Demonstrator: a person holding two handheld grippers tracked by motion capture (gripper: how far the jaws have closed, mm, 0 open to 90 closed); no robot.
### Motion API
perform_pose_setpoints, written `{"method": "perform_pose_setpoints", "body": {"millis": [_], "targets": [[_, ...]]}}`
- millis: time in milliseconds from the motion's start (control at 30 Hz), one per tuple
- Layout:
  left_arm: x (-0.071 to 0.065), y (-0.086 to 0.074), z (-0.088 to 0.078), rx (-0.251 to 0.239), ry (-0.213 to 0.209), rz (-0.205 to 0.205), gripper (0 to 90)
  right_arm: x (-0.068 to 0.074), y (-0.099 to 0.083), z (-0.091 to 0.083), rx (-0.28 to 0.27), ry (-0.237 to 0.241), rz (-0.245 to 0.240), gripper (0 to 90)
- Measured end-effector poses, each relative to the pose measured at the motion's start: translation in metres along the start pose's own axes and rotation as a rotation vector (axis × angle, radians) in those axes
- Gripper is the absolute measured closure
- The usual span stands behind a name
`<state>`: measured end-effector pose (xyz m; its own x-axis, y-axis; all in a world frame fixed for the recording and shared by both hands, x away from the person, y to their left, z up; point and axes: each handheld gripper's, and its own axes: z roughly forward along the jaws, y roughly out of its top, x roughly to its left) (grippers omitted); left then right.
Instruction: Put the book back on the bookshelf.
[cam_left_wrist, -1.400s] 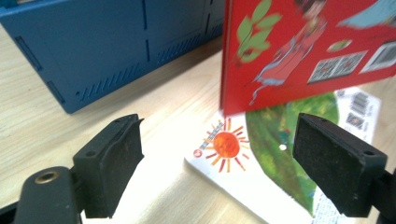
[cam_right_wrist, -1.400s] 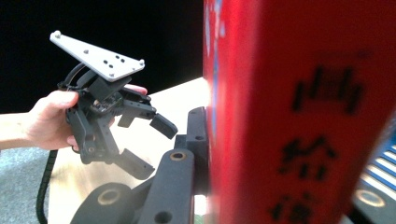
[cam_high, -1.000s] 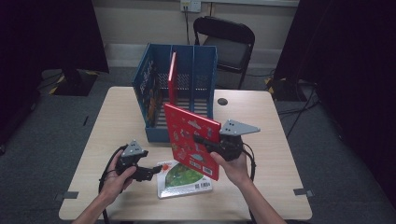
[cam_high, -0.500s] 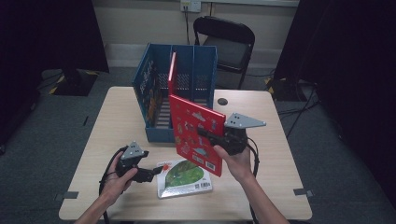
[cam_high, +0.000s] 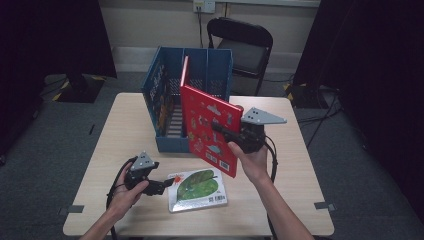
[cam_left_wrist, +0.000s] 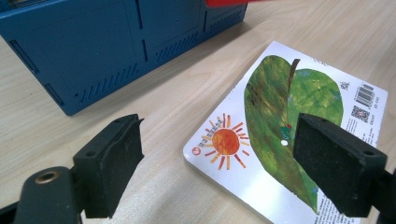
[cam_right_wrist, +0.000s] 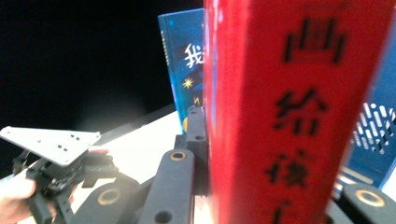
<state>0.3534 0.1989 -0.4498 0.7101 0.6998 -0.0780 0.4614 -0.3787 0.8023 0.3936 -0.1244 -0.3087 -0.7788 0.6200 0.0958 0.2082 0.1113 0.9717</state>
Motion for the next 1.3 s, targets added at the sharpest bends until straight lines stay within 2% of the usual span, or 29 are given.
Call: {"method": "perform_pose_setpoints", "body": {"millis": [167,667,800,1000,1200,1300], "targets": [[0.000,0.000,0.000,-0.003,0.003,0.003,15.6,-0.002,0.005,0.005,-0.005,-0.007,0.006,80.6],[-0.001,-0.001,0.001,-0.001,0.000,0.002,15.5,-0.003,0.022,0.028,-0.026,-0.103,-0.003,80.6],[-0.001,-0.001,0.001,0.003,0.005,0.008,15.6,-0.005,0.026,0.030,-0.028,-0.104,0.002,80.6],[-0.001,-0.001,0.002,0.002,0.002,0.005,15.6,-0.008,0.029,0.039,-0.023,-0.145,0.000,80.6],[-0.001,-0.002,0.002,0.007,0.007,0.014,15.5,-0.014,0.031,0.055,-0.008,-0.203,0.004,80.6],[-0.001,-0.002,0.002,0.005,0.008,0.011,15.5,-0.015,0.032,0.060,-0.009,-0.217,0.010,80.6]]}}
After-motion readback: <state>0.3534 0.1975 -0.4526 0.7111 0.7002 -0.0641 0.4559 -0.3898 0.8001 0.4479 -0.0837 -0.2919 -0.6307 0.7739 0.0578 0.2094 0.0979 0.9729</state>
